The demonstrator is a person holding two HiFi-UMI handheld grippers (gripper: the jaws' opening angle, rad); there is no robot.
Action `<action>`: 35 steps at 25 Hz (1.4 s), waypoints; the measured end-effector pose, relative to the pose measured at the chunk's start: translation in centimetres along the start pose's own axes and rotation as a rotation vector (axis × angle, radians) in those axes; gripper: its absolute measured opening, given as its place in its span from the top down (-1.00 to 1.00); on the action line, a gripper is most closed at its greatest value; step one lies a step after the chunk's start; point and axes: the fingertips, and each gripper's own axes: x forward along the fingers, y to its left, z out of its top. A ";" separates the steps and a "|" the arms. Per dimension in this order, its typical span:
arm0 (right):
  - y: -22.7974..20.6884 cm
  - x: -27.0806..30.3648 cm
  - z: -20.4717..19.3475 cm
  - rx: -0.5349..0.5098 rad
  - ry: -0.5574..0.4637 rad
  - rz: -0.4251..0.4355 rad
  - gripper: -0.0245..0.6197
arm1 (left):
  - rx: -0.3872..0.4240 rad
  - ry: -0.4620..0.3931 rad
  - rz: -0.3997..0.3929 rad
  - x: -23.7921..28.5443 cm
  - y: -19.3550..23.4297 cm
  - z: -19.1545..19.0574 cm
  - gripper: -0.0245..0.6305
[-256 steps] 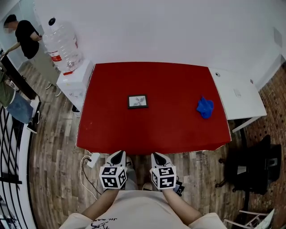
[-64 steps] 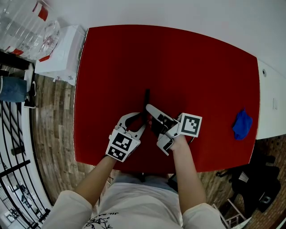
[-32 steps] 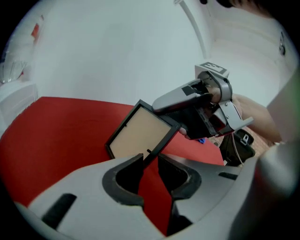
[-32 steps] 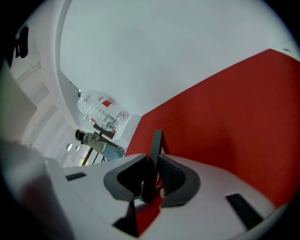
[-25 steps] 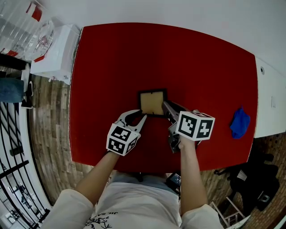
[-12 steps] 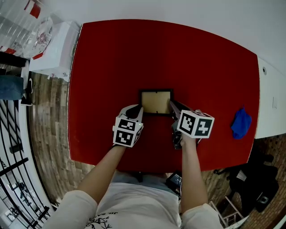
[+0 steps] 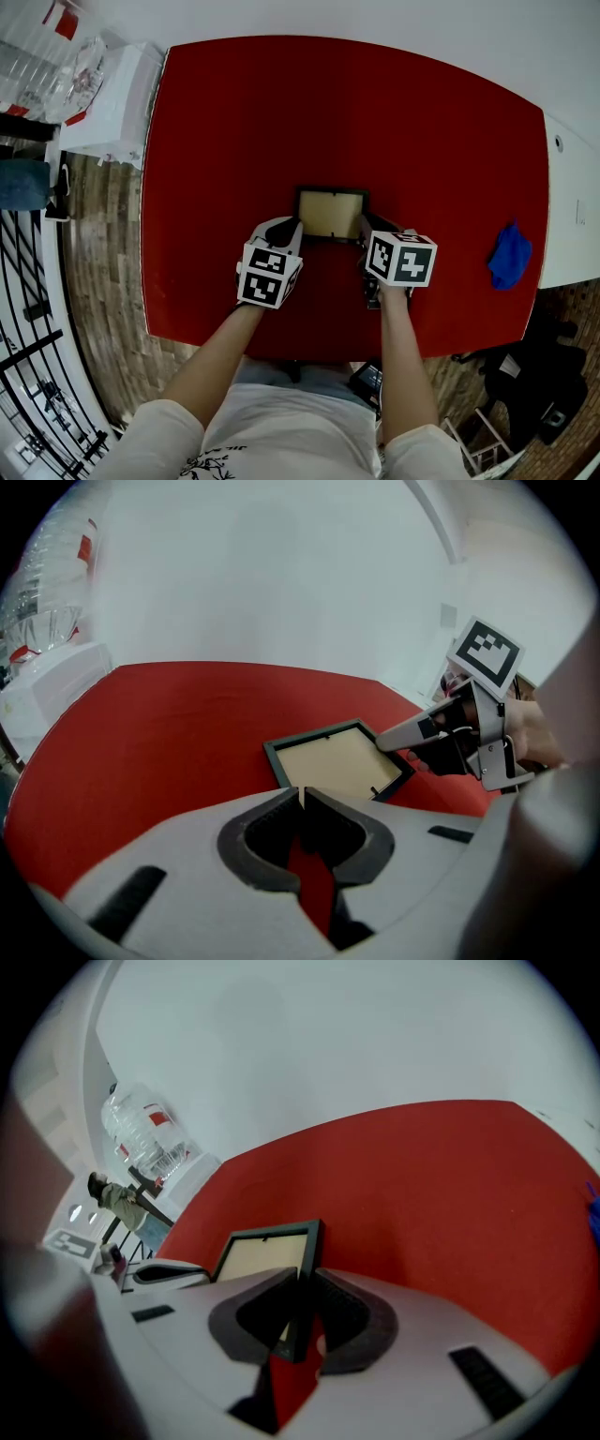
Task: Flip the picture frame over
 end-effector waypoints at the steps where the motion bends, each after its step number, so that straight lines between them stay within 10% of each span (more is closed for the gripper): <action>1: -0.1 0.2 -0.1 -0.017 0.004 -0.010 0.73 | 0.005 0.000 0.002 0.0 0.0 0.0 0.85; 35: 0.1 -2.0 1.0 -0.152 -0.084 -0.105 0.71 | -0.002 -0.035 0.054 -1.7 -0.7 1.4 0.85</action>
